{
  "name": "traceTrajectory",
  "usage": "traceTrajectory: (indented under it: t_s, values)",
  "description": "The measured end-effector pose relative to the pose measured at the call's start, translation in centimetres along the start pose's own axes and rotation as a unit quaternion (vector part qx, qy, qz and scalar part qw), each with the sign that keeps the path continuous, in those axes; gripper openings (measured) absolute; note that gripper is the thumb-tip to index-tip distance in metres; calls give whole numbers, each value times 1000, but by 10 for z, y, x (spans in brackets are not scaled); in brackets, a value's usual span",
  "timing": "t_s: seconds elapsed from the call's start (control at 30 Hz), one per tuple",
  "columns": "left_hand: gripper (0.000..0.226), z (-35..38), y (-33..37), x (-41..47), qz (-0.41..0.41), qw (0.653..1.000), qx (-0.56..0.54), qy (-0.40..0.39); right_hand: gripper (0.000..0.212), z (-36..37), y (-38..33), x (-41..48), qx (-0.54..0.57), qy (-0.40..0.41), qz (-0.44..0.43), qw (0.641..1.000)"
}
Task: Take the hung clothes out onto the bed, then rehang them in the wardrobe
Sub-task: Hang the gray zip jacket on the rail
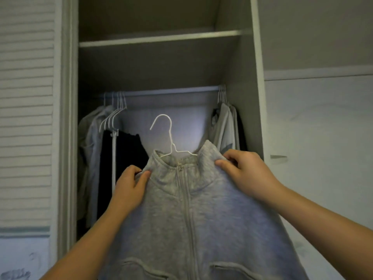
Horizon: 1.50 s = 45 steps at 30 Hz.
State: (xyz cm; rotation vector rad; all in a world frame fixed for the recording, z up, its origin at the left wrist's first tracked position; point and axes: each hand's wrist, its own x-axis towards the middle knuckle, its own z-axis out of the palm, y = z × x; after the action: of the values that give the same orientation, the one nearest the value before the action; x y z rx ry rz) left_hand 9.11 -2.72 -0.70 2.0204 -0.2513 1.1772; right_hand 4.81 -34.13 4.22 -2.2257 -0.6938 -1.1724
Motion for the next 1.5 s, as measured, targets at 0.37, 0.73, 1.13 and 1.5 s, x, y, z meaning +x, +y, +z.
traceTrajectory:
  t_s: [0.37,0.73,1.13,1.5]
  values:
    - [24,65,1,157,53,996,-56,-49,41,-21,-9,104,-131,-8,-8,991]
    - [34,110,-46,310,82,989,-115,-40,42,33,-25,223,-174,35,33,984]
    - [28,145,-126,450,19,996,-88,0,33,151,-47,352,-179,78,103,975]
    - [41,167,-129,472,42,944,-327,-2,28,208,-42,393,-149,115,107,976]
